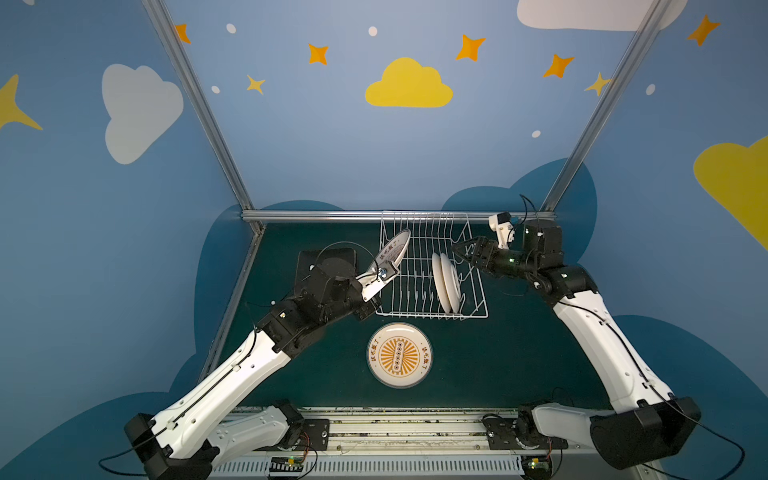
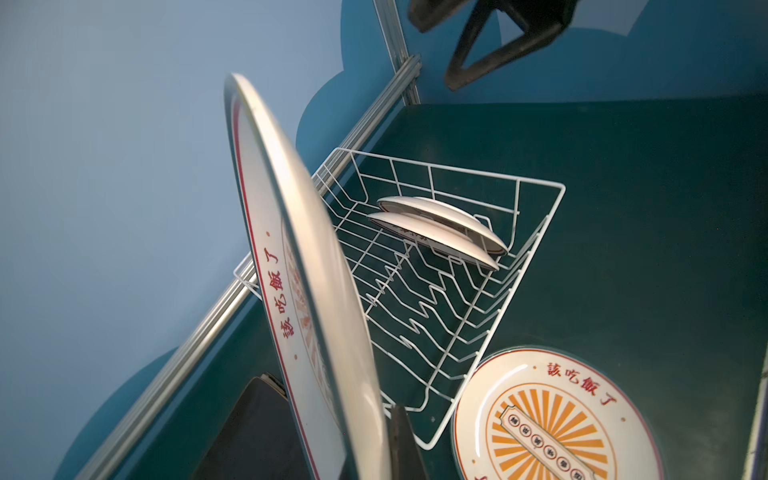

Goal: Unload the plates from the dish rack
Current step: 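Tilt the printed plate flat toward the right gripper while the right reaches its rim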

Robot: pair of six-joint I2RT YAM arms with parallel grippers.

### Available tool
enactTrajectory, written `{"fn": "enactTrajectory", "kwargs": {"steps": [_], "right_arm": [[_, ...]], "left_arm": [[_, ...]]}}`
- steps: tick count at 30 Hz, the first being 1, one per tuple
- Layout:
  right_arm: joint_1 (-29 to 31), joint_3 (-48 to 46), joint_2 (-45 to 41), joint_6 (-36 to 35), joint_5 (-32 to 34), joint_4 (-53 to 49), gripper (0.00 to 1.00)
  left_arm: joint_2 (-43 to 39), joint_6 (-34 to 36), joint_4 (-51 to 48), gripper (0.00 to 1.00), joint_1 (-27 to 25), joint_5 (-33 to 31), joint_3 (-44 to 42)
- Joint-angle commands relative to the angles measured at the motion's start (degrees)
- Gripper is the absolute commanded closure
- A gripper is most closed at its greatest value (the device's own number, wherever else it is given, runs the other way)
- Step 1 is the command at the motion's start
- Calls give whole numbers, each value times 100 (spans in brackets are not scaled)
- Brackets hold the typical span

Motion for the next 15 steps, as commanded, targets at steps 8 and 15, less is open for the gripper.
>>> {"fn": "enactTrajectory", "kwargs": {"steps": [8,15], "right_arm": [[353,315,263,183,-215,328,11],[503,461,511,11,-150,-34,20]], "left_arm": [[39,2279,878,97,-643,-1134,-443],[148,3138,1490,97,-959,-1610,-830]]}}
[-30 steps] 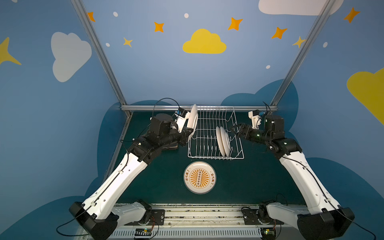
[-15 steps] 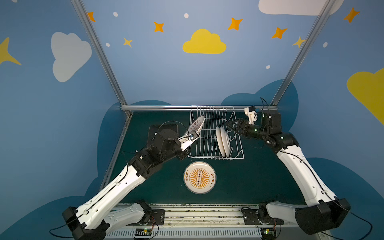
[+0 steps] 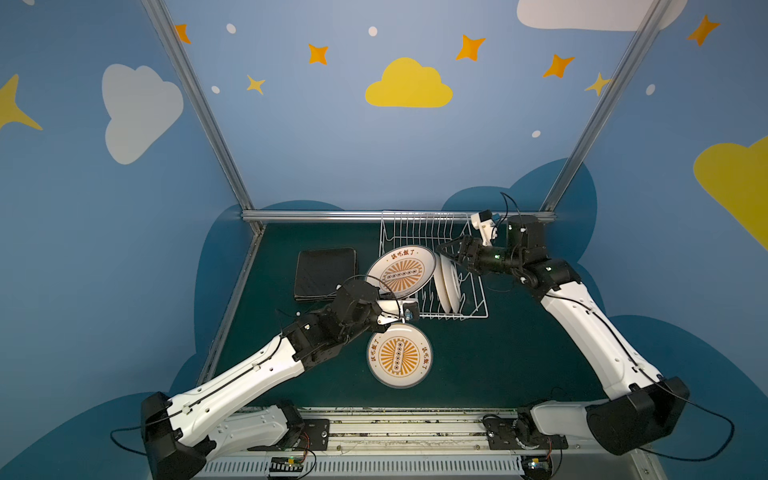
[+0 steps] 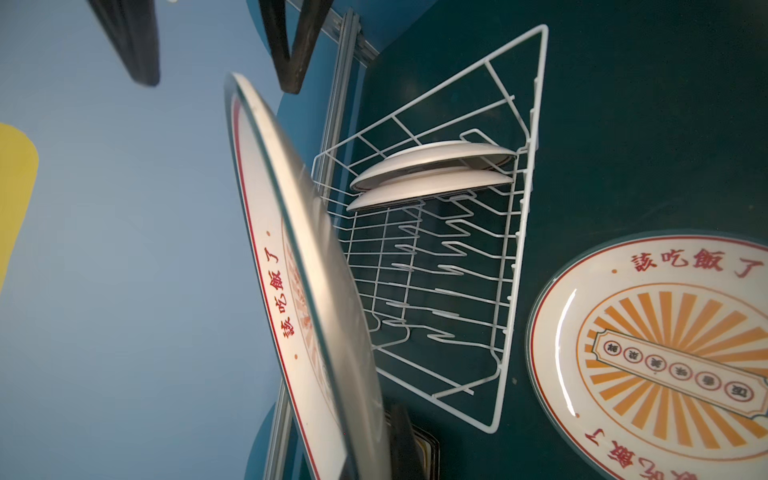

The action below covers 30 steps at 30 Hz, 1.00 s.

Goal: Unload the plates from the dish rack
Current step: 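Tilt the printed plate flat toward the right gripper while the right reaches its rim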

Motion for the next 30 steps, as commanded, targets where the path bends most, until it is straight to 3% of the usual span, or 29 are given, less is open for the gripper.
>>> {"fn": "enactTrajectory", "kwargs": {"steps": [1,12,19,26,30], "right_arm": [[71,246,107,-129,-19,-200,22],[256,500,548,-203,-36,-1017,45],[326,672,782,-274,-115,-1359,54],[407,647,852,-253,-124,-1457,56],[434,574,857,-209,-168,-1330,66]], "left_arm": [[-8,608,700,97,-77,-369,-22],[-41,939,1339,97,-173,-512,-358],[95,1144,1393,97,-190,-556,-399],[269,1361,1550,97,-191,-641,-434],[345,1405,1599,97,-193,-637,-452]]}}
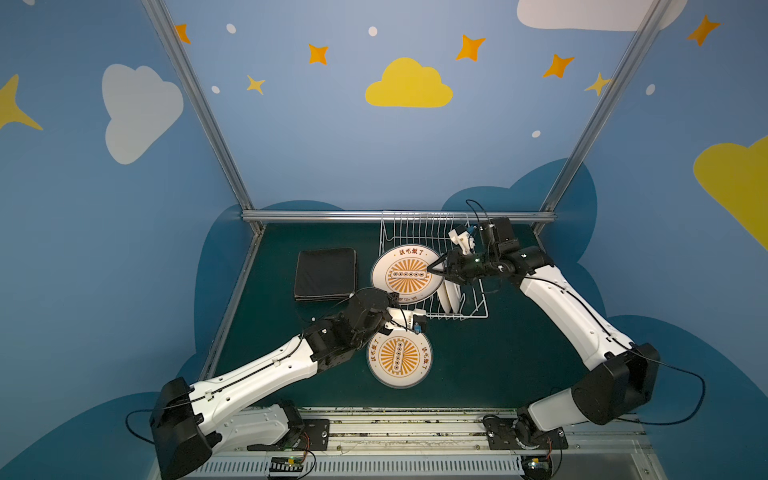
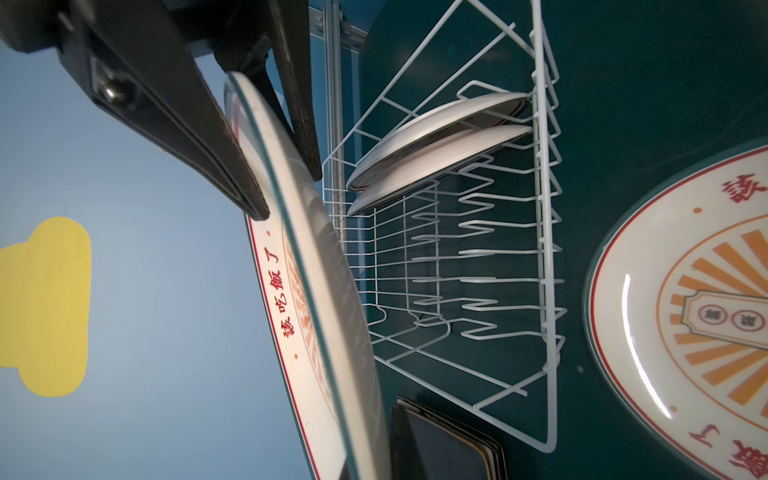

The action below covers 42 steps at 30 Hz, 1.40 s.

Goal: Unload the plates from the dish rack
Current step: 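Tilt the printed plate flat toward the right gripper while the right reaches its rim, then hold the printed plate flat above the rack with both grippers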

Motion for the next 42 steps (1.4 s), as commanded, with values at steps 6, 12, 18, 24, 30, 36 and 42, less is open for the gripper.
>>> {"fn": "enactTrajectory", "kwargs": {"steps": [6,12,18,24,30,36,42], "right_arm": [[44,-24,37,131,-271,178,79],[24,-27,30,233,-383,303,92],[-56,-238,-109,424,-411,642,100],[-231,-720,-307,1010,-647,1641,100],[-450,-917,-494,1243,-614,1998,100],[-613,-1265,-780,1324,-474,2412,100],[-664,-1348,-946,1162,-339,2368,100]], "left_arm": [[7,-9,588,92,-5,-95,12],[47,-36,612,89,11,-88,-31],[26,-304,849,57,30,-126,-75],[-49,-538,650,11,54,-143,-104],[-335,-1464,126,1,135,37,47],[-773,-3119,-700,1,644,829,304],[-1352,-5226,-774,1,1789,2001,439]]}}
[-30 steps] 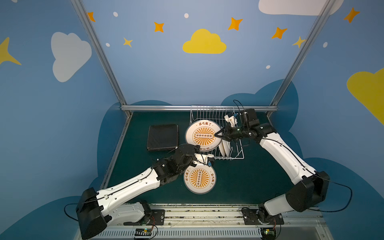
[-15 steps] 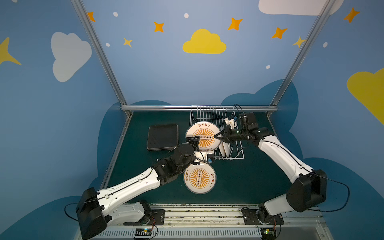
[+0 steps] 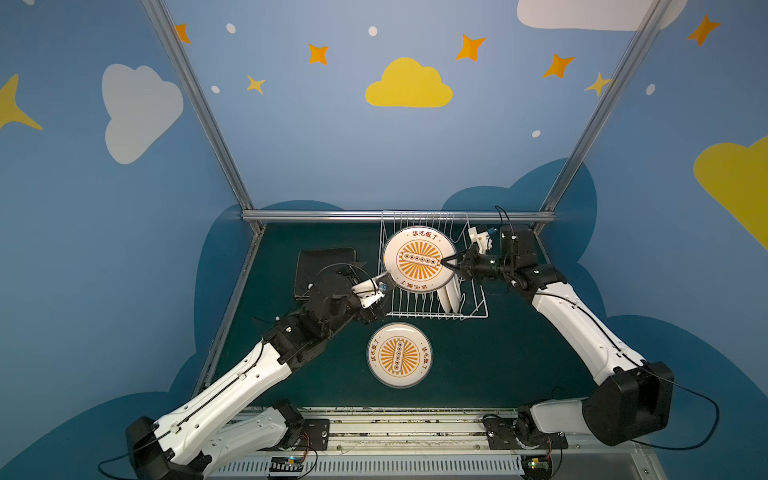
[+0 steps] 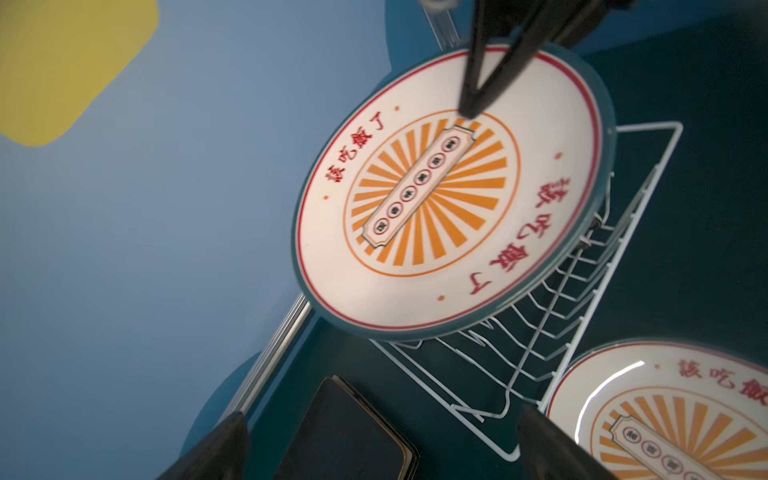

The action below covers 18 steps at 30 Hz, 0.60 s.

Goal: Unload the plates from the dish rack
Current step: 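Hold the printed plate flat above the rack with both grippers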

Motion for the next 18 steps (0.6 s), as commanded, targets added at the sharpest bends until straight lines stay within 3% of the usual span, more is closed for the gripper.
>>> {"fn": "enactTrajectory", "kwargs": {"steps": [1,8,13,18], "right_arm": [[-30,-24,-274,-103,-3,307,100],[-35,-294,-576,-456,142,414,100],[-29,-505,-730,-642,161,663,100],[-35,-660,-874,-885,106,917,100]], "left_arm": [[-314,-1796,-200,1,583,1070,195],[-106,-3760,-298,1,1762,2893,458],[439,-4666,-54,1,2108,3986,598],[1099,-5308,274,1,2217,4656,713]]}}
